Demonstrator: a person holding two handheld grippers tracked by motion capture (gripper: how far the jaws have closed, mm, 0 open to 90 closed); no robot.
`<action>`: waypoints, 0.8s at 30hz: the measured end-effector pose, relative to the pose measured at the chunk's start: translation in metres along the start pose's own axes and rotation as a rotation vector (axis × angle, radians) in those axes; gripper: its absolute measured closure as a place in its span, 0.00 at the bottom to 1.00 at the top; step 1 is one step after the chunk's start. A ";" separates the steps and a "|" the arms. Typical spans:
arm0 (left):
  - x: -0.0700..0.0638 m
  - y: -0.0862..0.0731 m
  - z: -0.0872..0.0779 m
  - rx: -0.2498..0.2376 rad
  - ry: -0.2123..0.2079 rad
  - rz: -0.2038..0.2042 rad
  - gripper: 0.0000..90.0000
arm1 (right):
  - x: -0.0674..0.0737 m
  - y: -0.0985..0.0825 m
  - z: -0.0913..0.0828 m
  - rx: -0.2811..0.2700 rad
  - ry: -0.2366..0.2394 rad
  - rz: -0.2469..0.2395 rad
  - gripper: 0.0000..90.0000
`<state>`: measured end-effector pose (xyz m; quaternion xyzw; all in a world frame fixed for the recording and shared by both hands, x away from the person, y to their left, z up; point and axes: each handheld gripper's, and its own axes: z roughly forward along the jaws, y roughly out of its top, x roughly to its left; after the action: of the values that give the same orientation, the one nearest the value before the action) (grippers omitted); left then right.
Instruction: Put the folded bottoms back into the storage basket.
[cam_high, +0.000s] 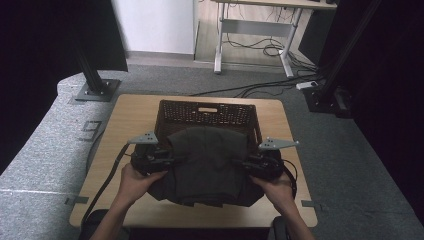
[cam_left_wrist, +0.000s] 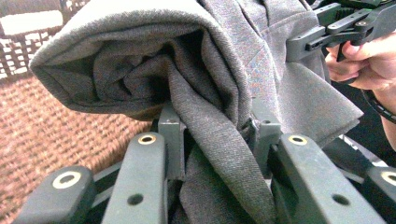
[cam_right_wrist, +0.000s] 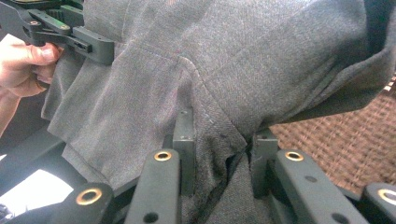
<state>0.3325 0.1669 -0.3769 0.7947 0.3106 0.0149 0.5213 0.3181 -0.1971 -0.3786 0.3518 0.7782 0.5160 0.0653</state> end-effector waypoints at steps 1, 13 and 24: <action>0.001 0.003 0.000 -0.003 0.000 0.002 0.73 | -0.001 0.003 -0.001 -0.004 0.000 0.000 0.78; 0.018 0.048 -0.002 -0.040 0.001 0.027 0.73 | -0.015 0.045 -0.003 -0.048 -0.032 -0.028 0.78; 0.043 0.079 0.005 -0.071 0.005 0.046 0.73 | -0.035 0.076 0.007 -0.078 -0.076 -0.053 0.78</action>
<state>0.4063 0.1636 -0.3261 0.7825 0.2928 0.0396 0.5481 0.3842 -0.1970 -0.3262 0.3474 0.7635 0.5305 0.1223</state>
